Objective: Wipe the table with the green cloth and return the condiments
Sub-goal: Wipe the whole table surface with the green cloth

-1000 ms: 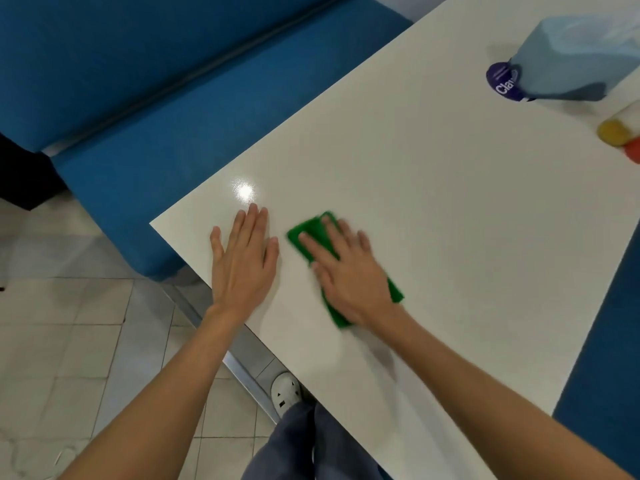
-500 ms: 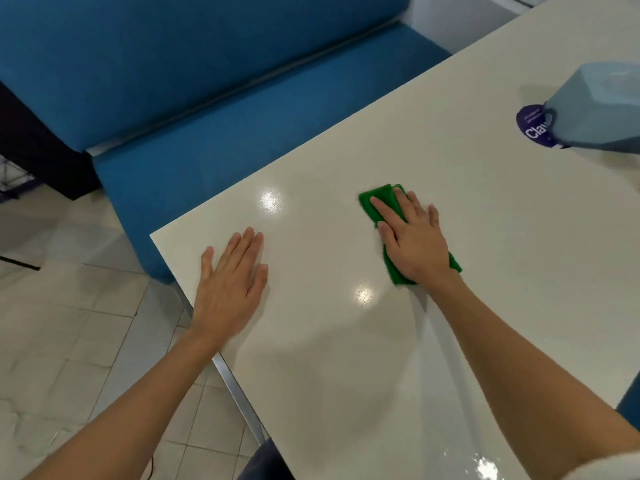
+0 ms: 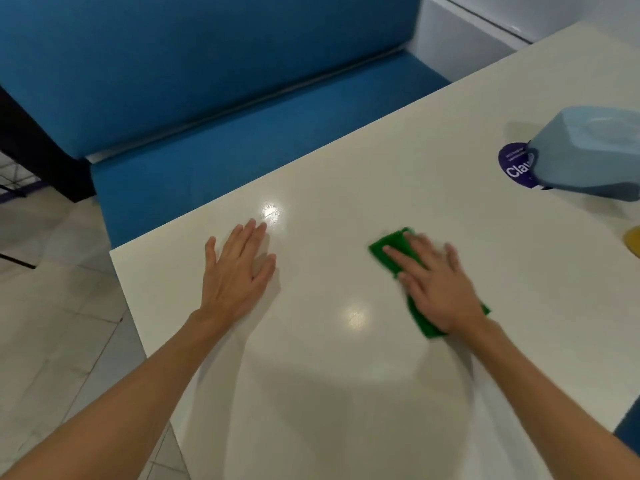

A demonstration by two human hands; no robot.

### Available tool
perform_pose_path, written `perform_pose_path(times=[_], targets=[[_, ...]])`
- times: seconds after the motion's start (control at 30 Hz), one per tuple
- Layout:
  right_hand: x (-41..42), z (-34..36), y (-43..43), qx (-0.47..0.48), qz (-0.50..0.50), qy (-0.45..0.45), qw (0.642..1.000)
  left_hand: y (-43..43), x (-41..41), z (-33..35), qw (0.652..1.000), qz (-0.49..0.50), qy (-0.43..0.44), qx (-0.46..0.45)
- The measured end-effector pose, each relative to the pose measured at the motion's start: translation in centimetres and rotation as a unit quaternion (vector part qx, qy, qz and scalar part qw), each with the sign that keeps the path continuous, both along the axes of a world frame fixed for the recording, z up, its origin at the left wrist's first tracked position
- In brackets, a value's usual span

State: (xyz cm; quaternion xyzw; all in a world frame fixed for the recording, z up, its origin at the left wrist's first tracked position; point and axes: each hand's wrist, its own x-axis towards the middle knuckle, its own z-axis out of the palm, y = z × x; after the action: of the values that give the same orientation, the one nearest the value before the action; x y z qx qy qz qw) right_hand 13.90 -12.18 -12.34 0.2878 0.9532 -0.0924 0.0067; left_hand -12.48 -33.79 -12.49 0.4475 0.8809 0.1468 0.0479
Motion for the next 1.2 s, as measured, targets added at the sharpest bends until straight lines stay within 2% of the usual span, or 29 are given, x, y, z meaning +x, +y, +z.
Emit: perform_pose_path(times=[0.17,0.33,0.43,0.53,0.63,0.73,0.8,0.9,1.0,1.07,1.13,1.2], targets=[[-0.8,-0.1,9.2,0.026,-0.16,0.022,0.986,0.6,0.8,-0.9,1.0,0.003,0.023,-0.012],[-6.6,-0.7,7.7,0.008,-0.276,0.038,0.96,1.0,0.6,-0.9,0.999,0.009,0.03,-0.015],[-9.0,-1.2,1.1,0.01,-0.209,0.06,0.976,1.0,0.7,-0.9,1.0,0.009,0.025,-0.011],[-9.2,-1.2,-7.7,-0.005,-0.083,0.091,0.992,1.0,0.7,-0.9,1.0,0.013,0.027,-0.006],[-6.9,-0.8,-14.8,-0.016,0.06,0.069,0.996,1.0,0.4,-1.0,1.0,0.004,0.02,-0.006],[-4.8,-0.6,-14.3,-0.031,0.157,0.052,0.986,0.8,0.4,-0.9,1.0,-0.011,0.007,0.001],[-5.0,-0.6,-10.5,-0.029,0.159,0.046,0.986,0.7,0.1,-0.5,1.0,-0.013,-0.013,0.024],[-5.9,-0.4,-2.2,-0.023,0.017,0.043,0.999,0.6,-1.7,0.3,0.997,-0.013,-0.042,0.061],[-6.6,-0.2,4.2,0.004,-0.158,0.046,0.986,-0.7,-3.5,0.4,0.998,-0.005,-0.016,0.055],[-8.1,0.1,5.1,0.004,-0.248,0.048,0.968,-1.0,-4.8,0.6,0.998,0.025,-0.005,0.051],[-14.1,-0.5,1.3,-0.012,-0.325,0.052,0.944,-3.0,-10.5,0.1,0.999,0.03,-0.005,0.014],[-16.3,-0.7,-2.0,0.0,-0.303,0.061,0.951,-3.2,-11.8,0.1,0.998,0.053,-0.014,0.007]])
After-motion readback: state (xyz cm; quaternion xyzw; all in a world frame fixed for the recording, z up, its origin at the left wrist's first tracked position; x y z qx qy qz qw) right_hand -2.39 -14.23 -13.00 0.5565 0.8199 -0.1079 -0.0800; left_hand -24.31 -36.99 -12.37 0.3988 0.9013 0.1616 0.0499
